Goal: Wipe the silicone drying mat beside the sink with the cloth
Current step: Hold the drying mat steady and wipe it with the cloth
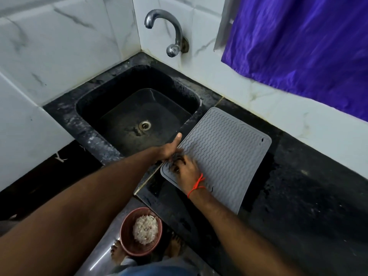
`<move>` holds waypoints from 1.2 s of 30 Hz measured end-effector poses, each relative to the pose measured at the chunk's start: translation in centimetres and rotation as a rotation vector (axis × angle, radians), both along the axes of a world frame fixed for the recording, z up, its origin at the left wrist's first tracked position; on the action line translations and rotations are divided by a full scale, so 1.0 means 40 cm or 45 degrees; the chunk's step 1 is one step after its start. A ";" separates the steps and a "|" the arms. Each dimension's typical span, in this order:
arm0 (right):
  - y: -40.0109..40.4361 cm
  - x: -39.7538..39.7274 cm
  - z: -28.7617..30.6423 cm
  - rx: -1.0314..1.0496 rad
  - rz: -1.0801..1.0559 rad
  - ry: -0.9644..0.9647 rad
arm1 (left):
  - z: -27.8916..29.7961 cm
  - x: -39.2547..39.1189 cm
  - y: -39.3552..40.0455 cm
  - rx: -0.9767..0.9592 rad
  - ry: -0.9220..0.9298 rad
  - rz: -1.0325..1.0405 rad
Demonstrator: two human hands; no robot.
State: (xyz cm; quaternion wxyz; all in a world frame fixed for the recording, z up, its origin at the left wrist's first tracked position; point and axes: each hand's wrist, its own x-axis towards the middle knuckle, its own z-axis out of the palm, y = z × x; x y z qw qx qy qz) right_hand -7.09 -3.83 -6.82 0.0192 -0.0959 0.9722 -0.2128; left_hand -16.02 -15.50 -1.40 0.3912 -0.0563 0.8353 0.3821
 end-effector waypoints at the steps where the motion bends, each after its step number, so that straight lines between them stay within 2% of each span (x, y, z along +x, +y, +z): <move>1: -0.009 0.022 -0.001 -0.058 0.024 0.013 | -0.001 0.002 0.000 0.019 -0.014 -0.002; 6: 0.061 0.020 0.059 -0.250 0.355 -0.165 | -0.001 0.010 -0.004 -0.049 -0.011 -0.113; 8: 0.117 -0.021 0.075 -0.246 0.253 -0.163 | -0.001 0.015 -0.003 -0.090 0.003 -0.173; 10: 0.168 -0.059 0.072 -0.202 -0.018 -0.079 | -0.008 0.021 -0.005 -0.130 -0.014 -0.185; 13: 0.198 -0.076 0.048 -0.015 -0.228 -0.045 | -0.028 0.032 -0.003 -0.266 0.051 -0.301; 16: 0.162 -0.020 0.023 0.068 -0.157 -0.004 | -0.041 0.044 -0.003 -0.412 0.122 -0.399; 20: 0.102 0.079 0.016 0.010 -0.089 0.050 | -0.062 0.060 -0.011 -0.537 0.234 -0.518; 24: 0.108 0.106 0.046 -0.156 0.079 -0.113 | -0.065 0.062 -0.011 -0.594 0.273 -0.607; 27: 0.143 0.059 0.068 -0.245 -0.059 -0.101 | -0.062 0.058 -0.011 -0.590 0.268 -0.620; 30: 0.158 0.031 0.061 -0.126 -0.189 -0.046 | -0.063 0.056 -0.010 -0.589 0.270 -0.609; 33: 0.122 0.063 0.044 -0.030 -0.141 -0.043 | -0.065 0.057 -0.010 -0.594 0.269 -0.617; 36: 0.076 0.130 0.023 -0.061 -0.116 0.013 | -0.068 0.057 -0.012 -0.595 0.290 -0.625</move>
